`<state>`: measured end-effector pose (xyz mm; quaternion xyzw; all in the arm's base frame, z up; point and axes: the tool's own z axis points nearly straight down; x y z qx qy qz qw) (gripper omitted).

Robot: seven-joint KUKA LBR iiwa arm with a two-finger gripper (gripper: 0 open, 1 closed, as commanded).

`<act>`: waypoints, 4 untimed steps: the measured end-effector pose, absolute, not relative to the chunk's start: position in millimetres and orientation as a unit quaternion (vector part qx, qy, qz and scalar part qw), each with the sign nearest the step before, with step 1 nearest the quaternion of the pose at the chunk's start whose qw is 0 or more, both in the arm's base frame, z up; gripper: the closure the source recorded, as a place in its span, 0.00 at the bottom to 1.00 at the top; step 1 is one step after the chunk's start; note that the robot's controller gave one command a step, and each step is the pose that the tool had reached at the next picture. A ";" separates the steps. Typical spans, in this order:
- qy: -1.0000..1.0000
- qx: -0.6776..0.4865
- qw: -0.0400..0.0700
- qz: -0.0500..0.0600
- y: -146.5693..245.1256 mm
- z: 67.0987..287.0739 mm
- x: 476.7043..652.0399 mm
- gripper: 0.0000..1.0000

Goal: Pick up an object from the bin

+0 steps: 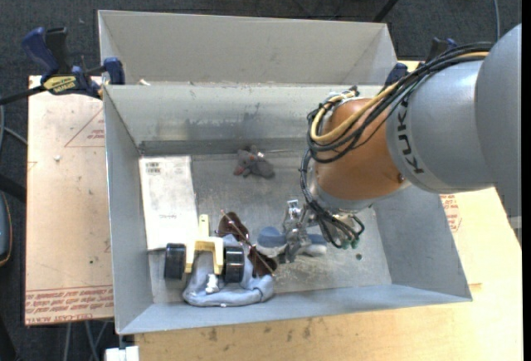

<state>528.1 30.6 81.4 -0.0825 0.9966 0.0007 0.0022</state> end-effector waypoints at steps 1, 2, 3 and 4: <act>0.997 -0.083 0.001 0.001 30.4 82.9 527.6 1.00; 0.996 -0.092 0.003 0.000 21.4 123.4 525.2 1.00; 0.996 -0.090 0.001 0.000 42.8 186.1 552.5 1.00; 0.996 -0.090 0.001 0.001 42.7 186.1 552.5 1.00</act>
Offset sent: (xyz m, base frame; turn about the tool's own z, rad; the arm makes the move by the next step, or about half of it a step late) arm -0.0148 -0.0320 -0.0114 -0.0754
